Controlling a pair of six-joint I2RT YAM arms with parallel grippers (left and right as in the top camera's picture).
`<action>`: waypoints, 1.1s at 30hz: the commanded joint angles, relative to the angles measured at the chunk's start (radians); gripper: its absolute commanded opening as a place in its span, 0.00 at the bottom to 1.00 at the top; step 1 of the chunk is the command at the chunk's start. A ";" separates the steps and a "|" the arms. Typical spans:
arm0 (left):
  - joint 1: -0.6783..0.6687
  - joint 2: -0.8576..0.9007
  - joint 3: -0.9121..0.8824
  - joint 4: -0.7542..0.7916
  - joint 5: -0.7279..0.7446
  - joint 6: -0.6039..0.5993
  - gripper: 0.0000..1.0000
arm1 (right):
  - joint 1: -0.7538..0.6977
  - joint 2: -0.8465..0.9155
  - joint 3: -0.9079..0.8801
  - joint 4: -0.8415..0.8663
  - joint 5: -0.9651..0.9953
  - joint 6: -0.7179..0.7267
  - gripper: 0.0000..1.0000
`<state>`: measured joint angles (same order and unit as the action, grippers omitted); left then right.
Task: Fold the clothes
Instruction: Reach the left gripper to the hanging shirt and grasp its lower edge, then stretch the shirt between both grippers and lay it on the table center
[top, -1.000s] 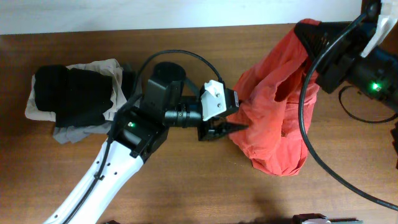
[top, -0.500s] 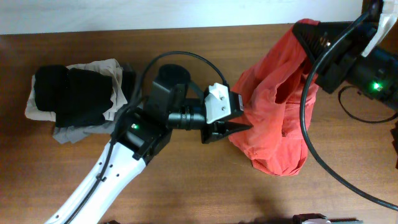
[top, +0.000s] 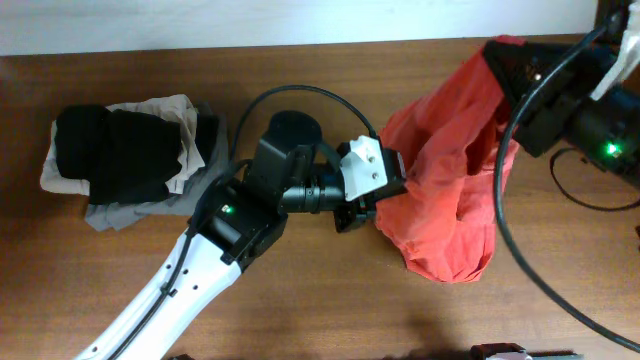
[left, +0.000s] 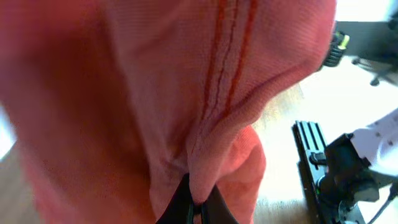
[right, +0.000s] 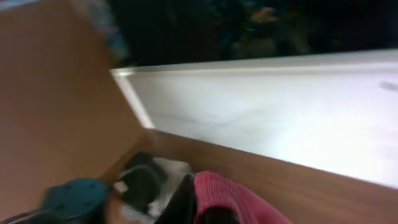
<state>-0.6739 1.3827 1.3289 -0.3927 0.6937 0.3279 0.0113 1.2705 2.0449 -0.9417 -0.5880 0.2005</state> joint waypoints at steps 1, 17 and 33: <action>0.001 -0.078 0.089 -0.041 -0.076 -0.097 0.00 | 0.006 -0.001 0.014 -0.021 0.325 -0.023 0.04; 0.000 -0.254 0.285 -0.338 -0.454 -0.230 0.01 | 0.006 0.164 0.014 -0.094 0.526 -0.096 0.08; -0.021 -0.250 0.336 -0.319 -0.354 -0.257 0.01 | 0.006 0.169 0.107 -0.147 1.183 -0.097 0.04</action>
<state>-0.6876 1.1633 1.6108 -0.7235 0.2642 0.0875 0.0547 1.4792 2.0735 -1.1164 0.1734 0.1200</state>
